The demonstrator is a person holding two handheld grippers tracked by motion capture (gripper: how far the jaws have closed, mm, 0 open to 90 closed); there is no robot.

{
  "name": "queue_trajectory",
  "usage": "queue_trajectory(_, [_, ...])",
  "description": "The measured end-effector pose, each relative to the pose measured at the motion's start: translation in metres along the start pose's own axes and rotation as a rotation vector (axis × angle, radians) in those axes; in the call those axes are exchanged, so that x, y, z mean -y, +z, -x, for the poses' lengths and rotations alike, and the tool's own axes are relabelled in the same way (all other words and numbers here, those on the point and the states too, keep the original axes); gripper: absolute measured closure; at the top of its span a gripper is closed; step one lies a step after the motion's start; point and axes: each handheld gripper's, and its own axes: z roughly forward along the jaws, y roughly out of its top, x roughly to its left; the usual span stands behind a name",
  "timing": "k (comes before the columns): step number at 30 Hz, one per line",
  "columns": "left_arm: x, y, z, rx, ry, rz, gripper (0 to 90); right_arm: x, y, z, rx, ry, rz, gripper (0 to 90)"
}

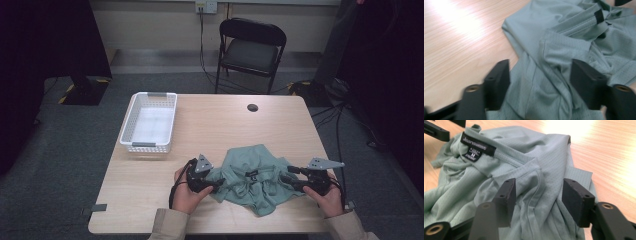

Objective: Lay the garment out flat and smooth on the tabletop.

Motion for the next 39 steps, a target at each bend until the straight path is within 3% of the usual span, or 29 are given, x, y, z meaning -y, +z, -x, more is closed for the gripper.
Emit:
queue_trajectory(3, [-0.002, 0.003, -0.001, -0.003, 0.0, -0.001, 36.9, 0.001, 0.003, 0.001, -0.012, 0.006, -0.002, 47.8])
queue_trajectory(5, [-0.003, 0.008, -0.003, 0.018, -0.014, -0.001, 38.2, 0.001, 0.004, 0.001, -0.013, 0.005, -0.005, 48.2])
queue_trajectory(13, [-0.007, 0.016, 0.002, 0.054, 0.006, -0.028, 47.1, 0.0, 0.009, 0.0, -0.026, 0.002, -0.012, 52.9])
queue_trajectory(20, [-0.012, 0.014, 0.006, 0.083, 0.01, -0.067, 77.9, 0.0, 0.011, -0.001, -0.036, 0.002, -0.032, 69.3])
queue_trajectory(22, [-0.013, 0.012, 0.007, 0.086, 0.016, -0.072, 79.7, 0.0, 0.011, -0.001, -0.049, 0.007, -0.029, 71.2])
queue_trajectory(26, [-0.014, 0.009, 0.009, 0.112, 0.021, -0.093, 89.0, -0.001, 0.01, -0.004, -0.077, -0.022, -0.039, 84.4])
queue_trajectory(39, [-0.018, -0.01, 0.008, 0.119, 0.022, -0.044, 89.3, -0.007, 0.0, -0.005, -0.111, -0.017, -0.021, 87.7])
